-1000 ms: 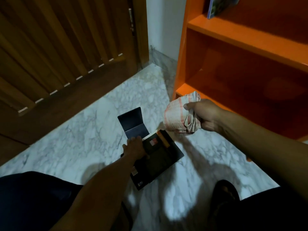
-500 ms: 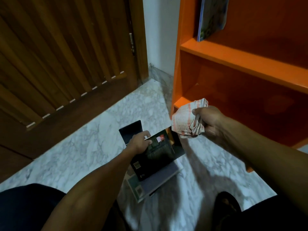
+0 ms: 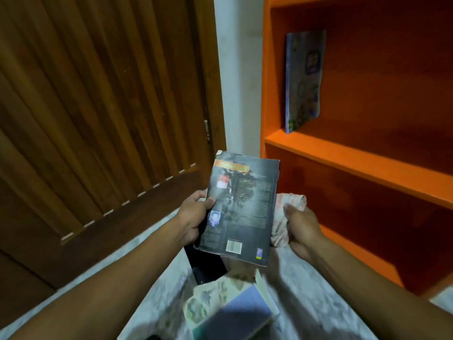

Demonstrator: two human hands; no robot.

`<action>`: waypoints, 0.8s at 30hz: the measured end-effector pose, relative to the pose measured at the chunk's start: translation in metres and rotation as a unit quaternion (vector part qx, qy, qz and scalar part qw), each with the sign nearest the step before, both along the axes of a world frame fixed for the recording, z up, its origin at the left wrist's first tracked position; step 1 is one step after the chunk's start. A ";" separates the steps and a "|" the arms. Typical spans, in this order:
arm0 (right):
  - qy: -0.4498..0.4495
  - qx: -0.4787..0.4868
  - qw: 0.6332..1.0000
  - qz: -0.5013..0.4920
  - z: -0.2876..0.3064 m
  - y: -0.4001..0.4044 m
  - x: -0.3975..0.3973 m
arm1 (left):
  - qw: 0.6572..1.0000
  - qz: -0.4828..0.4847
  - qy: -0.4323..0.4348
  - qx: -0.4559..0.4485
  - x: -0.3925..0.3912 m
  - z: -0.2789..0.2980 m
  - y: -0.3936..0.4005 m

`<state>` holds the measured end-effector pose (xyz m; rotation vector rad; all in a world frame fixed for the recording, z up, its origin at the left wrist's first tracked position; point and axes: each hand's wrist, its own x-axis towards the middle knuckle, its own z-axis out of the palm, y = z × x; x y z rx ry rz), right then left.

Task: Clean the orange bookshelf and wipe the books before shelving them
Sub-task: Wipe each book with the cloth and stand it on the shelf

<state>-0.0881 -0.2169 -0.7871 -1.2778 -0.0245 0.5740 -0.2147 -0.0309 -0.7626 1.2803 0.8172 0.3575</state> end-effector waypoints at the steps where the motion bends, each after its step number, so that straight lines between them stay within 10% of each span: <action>1: -0.004 0.011 1.000 0.021 0.003 0.003 -0.004 | 1.000 0.002 -0.005 -0.013 0.000 0.005 -0.006; 9: -0.056 0.046 0.990 0.120 0.013 -0.001 -0.010 | 0.988 -0.006 0.000 0.153 -0.002 0.012 -0.027; 24: 0.159 0.129 0.974 0.103 0.033 -0.011 0.005 | 0.991 -0.064 -0.121 0.015 -0.002 0.035 -0.017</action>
